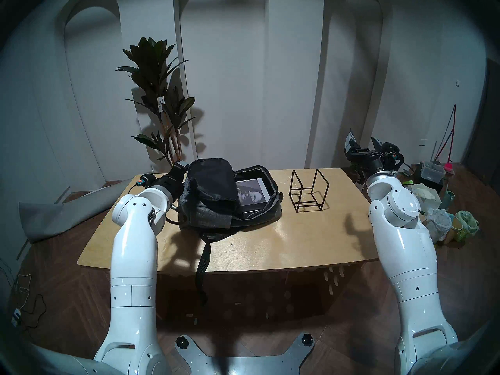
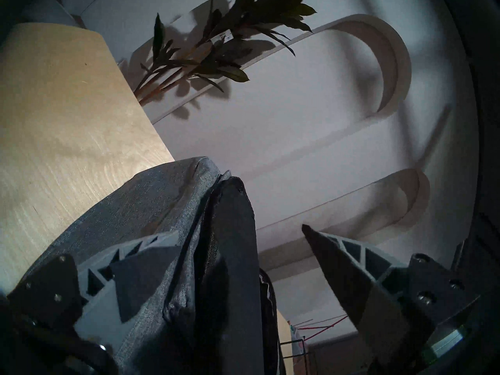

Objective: Put the book into the bag and close the bag

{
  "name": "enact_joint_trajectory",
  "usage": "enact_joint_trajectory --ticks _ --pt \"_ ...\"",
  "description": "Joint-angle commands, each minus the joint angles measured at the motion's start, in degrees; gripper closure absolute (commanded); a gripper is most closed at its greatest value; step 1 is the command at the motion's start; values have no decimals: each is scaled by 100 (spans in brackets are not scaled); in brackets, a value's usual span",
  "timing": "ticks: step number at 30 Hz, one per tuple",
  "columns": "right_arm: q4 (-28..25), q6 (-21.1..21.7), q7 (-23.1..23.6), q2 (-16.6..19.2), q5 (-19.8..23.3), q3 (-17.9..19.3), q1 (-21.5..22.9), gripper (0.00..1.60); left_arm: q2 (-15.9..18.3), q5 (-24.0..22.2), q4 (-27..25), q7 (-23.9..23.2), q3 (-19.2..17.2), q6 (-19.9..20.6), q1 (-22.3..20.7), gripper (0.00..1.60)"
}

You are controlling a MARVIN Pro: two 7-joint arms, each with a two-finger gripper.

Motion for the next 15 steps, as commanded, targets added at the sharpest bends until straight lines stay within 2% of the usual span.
enact_joint_trajectory --ticks 1,9,15 --pt "31 -226 70 -47 -6 -13 160 0 -185 -68 12 245 43 -66 -533 0" --pt "84 -304 135 -103 0 11 213 0 -138 -80 218 442 183 35 -661 0" --pt "55 -312 167 -162 75 79 203 0 -46 70 408 456 296 -72 -698 0"
